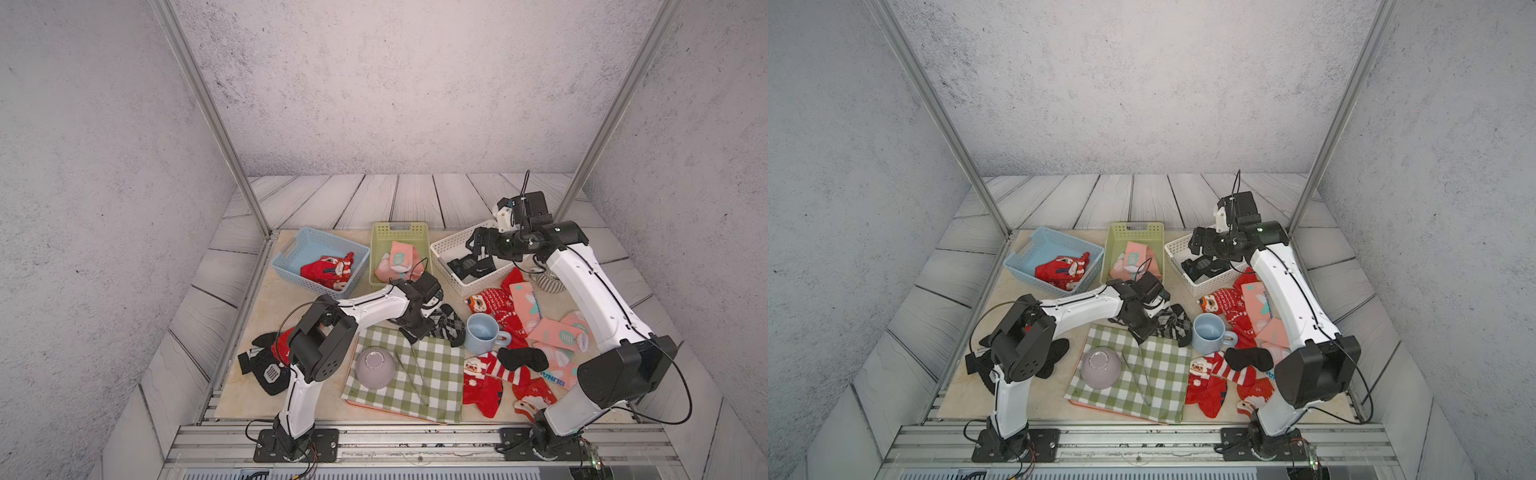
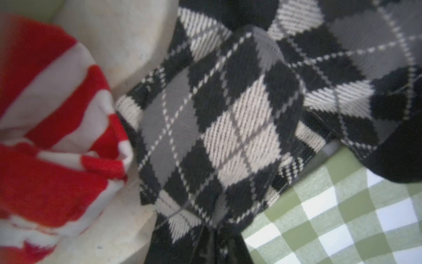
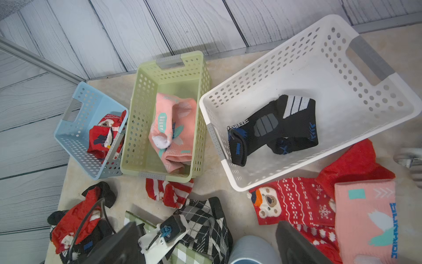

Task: Sort the socks into the basket by color
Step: Pick up the sock from the center of the board.

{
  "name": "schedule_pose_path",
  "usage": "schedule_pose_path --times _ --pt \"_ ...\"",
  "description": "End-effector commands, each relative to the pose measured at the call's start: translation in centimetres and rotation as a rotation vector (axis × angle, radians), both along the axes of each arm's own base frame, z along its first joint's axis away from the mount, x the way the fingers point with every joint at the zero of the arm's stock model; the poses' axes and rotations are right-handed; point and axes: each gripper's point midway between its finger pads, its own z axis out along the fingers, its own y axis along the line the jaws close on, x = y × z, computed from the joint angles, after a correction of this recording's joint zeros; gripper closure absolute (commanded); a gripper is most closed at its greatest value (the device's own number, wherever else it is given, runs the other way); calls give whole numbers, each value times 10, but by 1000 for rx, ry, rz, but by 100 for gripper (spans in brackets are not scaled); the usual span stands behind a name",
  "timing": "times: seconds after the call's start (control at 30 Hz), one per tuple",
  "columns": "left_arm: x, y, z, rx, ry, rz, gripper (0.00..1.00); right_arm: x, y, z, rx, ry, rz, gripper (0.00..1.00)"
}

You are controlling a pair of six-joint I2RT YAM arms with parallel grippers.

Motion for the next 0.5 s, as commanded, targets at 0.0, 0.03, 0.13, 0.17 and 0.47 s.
schedule_pose_path --times 0.0,0.03,0.13,0.17,0.47 --pt "7 -6 43 -65 -84 -2 99 -9 -1 7 8 -8 13 5" --pt "8 -7 50 -80 -97 -4 100 -9 0 7 9 -10 15 5" --pt "12 -8 69 -106 -131 2 100 -10 0 7 10 -7 18 5" --pt "12 -8 77 -115 -140 1 100 -11 0 8 11 -7 19 5" --pt "26 -5 171 -280 -303 43 100 -18 -2 12 12 -17 19 5"
